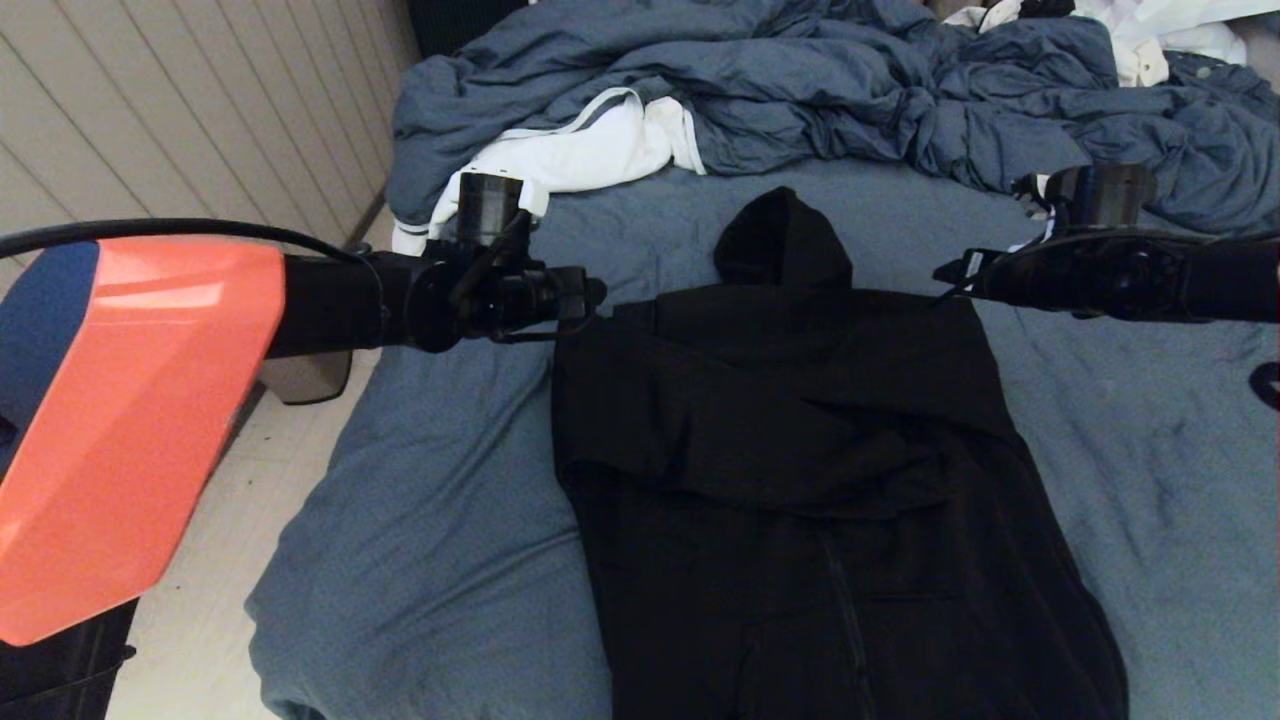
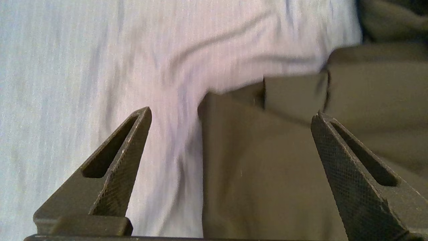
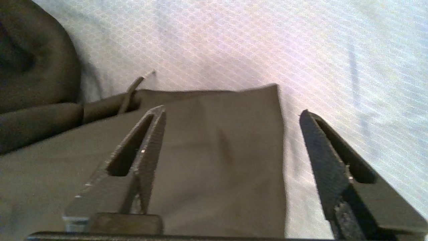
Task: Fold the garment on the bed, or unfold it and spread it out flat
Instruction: Fold the black sweatshirt
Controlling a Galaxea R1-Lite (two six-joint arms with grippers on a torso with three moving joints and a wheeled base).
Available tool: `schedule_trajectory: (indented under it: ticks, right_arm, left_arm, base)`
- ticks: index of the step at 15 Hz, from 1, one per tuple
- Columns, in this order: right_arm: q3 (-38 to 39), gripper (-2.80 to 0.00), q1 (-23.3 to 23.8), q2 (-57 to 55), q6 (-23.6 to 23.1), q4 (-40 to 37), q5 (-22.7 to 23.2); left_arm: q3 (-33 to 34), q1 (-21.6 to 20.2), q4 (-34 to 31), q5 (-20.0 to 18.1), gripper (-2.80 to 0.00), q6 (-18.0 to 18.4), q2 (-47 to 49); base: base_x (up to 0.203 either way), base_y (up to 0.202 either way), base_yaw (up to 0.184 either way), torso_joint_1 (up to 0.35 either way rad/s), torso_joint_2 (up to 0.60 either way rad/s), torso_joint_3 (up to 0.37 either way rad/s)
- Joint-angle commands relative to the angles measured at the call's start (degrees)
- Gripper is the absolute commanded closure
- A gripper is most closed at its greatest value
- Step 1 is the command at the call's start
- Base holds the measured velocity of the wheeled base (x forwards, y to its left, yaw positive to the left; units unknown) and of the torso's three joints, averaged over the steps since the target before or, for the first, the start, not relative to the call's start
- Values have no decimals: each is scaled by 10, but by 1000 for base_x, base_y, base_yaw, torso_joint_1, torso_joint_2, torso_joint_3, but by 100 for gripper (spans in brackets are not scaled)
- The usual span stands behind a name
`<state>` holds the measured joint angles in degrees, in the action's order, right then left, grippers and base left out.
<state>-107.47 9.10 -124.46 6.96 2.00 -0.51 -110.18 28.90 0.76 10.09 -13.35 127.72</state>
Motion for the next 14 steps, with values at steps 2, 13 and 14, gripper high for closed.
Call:
schedule_trajectory:
  ticks: [2,13,14]
  right_arm:
    - [59,-280,2,70,0,-1,1]
    - [455,0,23,411,-72,-222,77]
    - [493,0,32,418,-82,-224,79]
  left_arm:
    - [28,0,-28,1,-280,-17,-46]
    - [493,34,-66,-8,0,-50,-310]
    - [531,44,-39,-9,0,-58,-316]
  base:
    - [0,0,0,0,0,0]
    - [0,0,0,0,0,0]
    - [0,0,0,0,0,0]
